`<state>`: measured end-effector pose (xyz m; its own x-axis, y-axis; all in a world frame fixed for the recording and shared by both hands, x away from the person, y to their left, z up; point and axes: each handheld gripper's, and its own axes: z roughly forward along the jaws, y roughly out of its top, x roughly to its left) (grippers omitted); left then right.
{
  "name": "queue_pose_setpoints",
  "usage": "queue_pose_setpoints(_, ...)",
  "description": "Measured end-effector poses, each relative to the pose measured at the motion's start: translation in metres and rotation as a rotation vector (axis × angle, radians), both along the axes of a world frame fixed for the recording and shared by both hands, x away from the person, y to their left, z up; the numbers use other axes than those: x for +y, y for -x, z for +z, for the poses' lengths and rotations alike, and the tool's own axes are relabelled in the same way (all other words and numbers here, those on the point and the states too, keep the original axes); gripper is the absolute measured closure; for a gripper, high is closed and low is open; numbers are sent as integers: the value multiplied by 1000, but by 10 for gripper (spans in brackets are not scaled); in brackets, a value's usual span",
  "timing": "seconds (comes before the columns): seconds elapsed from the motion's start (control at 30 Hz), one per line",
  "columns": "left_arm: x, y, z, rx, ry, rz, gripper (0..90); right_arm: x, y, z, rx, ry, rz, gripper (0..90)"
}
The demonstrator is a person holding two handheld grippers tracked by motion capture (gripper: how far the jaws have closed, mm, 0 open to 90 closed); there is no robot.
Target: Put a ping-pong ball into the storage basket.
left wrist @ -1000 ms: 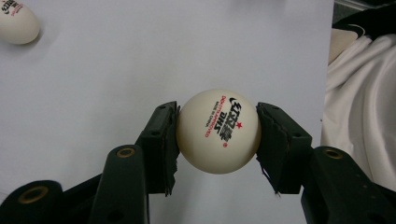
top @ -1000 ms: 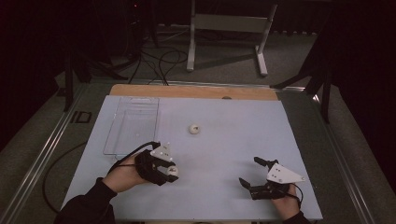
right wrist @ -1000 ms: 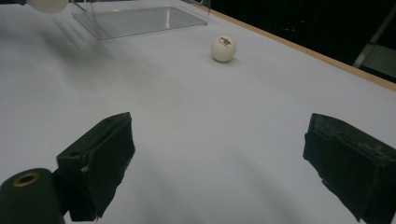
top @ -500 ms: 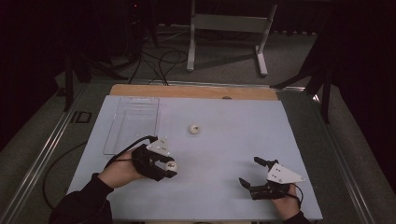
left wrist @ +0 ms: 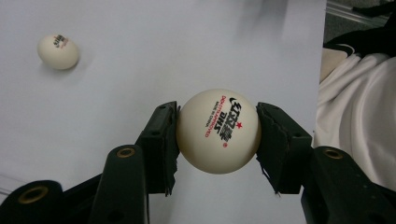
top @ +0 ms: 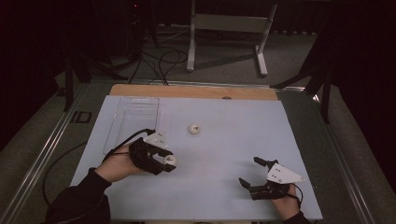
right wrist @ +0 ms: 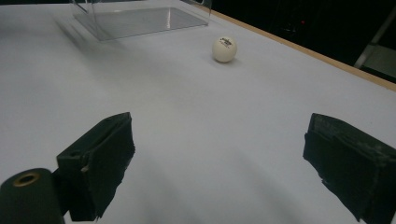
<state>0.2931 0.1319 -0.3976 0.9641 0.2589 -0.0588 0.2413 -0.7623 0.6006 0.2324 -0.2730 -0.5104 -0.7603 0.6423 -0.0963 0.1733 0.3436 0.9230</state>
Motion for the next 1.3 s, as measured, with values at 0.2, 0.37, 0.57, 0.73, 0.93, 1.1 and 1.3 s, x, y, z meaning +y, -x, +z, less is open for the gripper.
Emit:
queue_pose_setpoints(0.2,2,-3,7,-1,10,5,521,0,0,0,1,-1,0,85)
queue_pose_setpoints(0.37,4,-6,13,-12,12,17,521,0,0,0,2,-2,1,86)
queue_pose_setpoints(0.57,8,-11,17,-11,23,36,520,0,0,0,1,-1,0,85)
queue_pose_setpoints(0.73,12,-16,21,-14,36,58,520,0,0,0,1,-1,0,85)
queue_pose_setpoints(0.93,15,-21,24,-13,29,79,521,0,0,0,3,-1,0,85)
queue_pose_setpoints(1.1,17,-25,28,-20,32,92,521,0,0,0,1,-1,1,85)
queue_pose_setpoints(1.3,20,-32,34,-30,46,120,521,0,0,0,4,-2,1,85)
